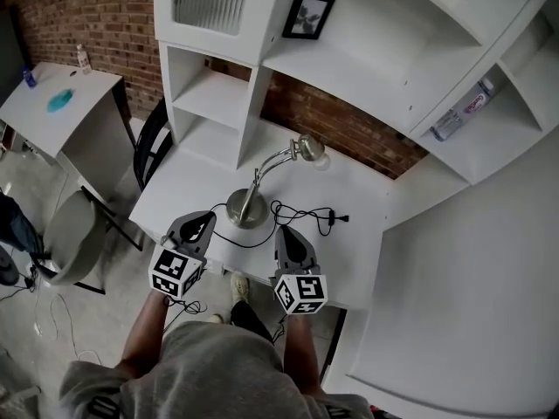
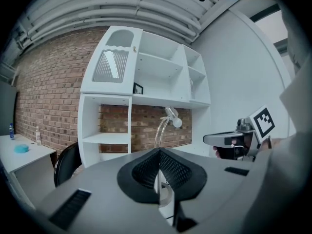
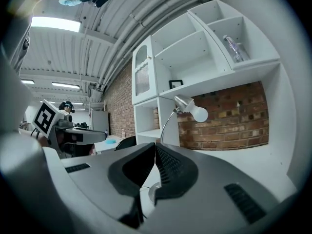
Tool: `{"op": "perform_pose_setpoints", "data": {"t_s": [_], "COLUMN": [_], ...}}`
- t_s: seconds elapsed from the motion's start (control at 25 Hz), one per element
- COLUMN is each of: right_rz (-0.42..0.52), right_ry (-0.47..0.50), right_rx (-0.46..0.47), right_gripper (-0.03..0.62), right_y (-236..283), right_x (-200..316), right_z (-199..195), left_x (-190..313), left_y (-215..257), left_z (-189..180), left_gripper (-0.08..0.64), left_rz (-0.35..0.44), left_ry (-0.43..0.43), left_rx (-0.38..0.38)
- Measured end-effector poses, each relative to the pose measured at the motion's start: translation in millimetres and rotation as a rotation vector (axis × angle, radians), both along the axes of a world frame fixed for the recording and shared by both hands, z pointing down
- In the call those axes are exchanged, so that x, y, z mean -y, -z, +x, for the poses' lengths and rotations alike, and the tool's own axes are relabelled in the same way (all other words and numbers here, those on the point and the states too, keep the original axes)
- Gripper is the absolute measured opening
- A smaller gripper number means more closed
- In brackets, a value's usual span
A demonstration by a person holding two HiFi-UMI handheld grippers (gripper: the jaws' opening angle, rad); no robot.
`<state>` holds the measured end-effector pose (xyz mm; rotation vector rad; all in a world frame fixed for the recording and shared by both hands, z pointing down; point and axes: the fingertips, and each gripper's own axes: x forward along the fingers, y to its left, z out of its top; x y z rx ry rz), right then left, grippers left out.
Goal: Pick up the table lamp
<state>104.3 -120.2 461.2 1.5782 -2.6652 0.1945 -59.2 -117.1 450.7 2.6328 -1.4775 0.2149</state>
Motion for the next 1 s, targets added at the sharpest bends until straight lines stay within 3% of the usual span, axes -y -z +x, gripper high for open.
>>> {"op": "perform_pose_setpoints", "data": {"t_s": [0.48, 1.0], "right_rz": [-0.063, -0.163], "right_ry": [0.084, 0.167], "right_rx": [0.011, 0.018], "right_gripper": [0.023, 0.023], "right_y": [-34.3, -82.9], "right_x": [91.9, 127.4], "right_z": [-0.2, -14.8], "left_x": [91.6, 117.0], "left_y": [-37.9, -93.7], "left_z": [13.8, 18.6], "left_gripper": [0.003, 0.003], "left_rz": [-0.076, -0.188], "left_ry": [0.035, 0.065], "left_rx": [0.008, 0.003]}}
